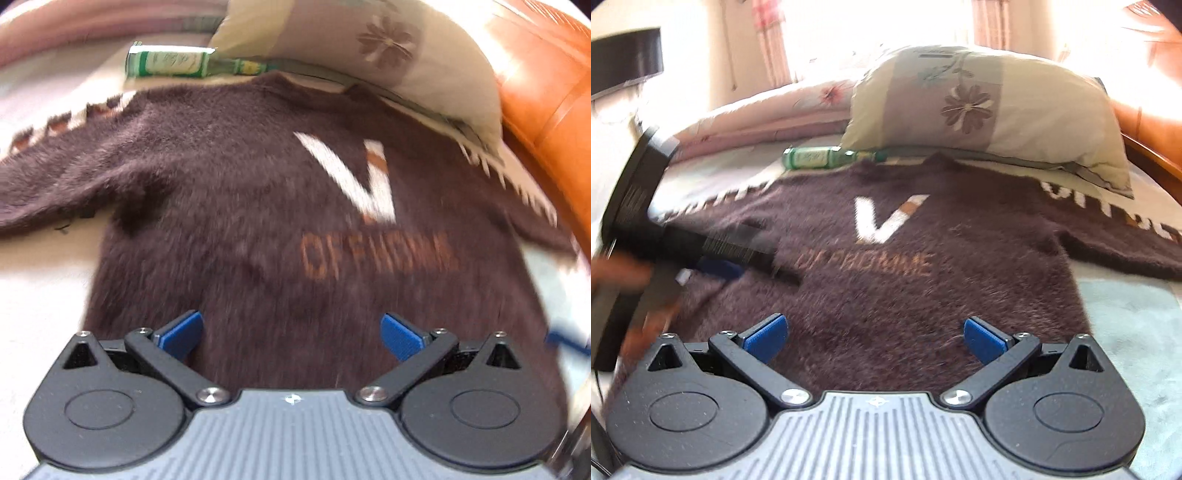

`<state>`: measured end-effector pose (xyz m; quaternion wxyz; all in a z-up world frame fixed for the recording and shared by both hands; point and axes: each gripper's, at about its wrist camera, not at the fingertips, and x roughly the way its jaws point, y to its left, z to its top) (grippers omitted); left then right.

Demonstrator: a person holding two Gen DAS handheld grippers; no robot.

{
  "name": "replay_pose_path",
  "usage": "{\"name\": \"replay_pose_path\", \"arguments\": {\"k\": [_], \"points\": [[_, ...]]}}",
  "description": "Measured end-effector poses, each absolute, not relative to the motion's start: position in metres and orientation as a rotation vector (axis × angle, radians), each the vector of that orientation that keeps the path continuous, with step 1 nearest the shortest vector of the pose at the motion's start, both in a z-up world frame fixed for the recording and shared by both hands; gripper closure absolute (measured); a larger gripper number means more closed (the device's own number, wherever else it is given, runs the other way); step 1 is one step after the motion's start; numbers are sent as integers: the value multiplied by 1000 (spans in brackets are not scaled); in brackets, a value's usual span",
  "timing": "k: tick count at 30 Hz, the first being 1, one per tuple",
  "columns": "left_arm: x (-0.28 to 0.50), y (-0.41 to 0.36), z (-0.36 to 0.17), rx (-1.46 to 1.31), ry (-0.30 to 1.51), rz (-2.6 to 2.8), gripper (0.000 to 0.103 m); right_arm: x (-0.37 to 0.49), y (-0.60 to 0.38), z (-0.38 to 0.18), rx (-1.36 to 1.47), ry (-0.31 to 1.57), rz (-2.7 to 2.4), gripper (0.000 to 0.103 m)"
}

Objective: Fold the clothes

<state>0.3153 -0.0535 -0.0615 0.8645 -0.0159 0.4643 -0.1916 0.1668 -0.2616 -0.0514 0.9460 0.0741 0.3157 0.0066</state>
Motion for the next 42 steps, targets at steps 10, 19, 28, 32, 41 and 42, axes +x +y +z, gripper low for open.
{"name": "replay_pose_path", "arguments": {"k": [10,19,28,32,41,42], "points": [[355,-67,-36,-89,1006,-389,1,163,-259,-53,52,687,-30,0],[414,-112,-47,-18,989,-407,1,177,-255,-59,75,770,-4,0],[518,-153,-55,-77,998,-440,1,193,-252,-63,182,846,73,0],[563,-156,-67,-173,1011,-463,1,196,-253,-67,170,856,56,0],[603,-161,-80,-203,925,-393,1,200,-256,-75,205,883,46,0],[604,-163,-78,-193,930,-393,1,200,-255,-75,197,884,43,0]]}}
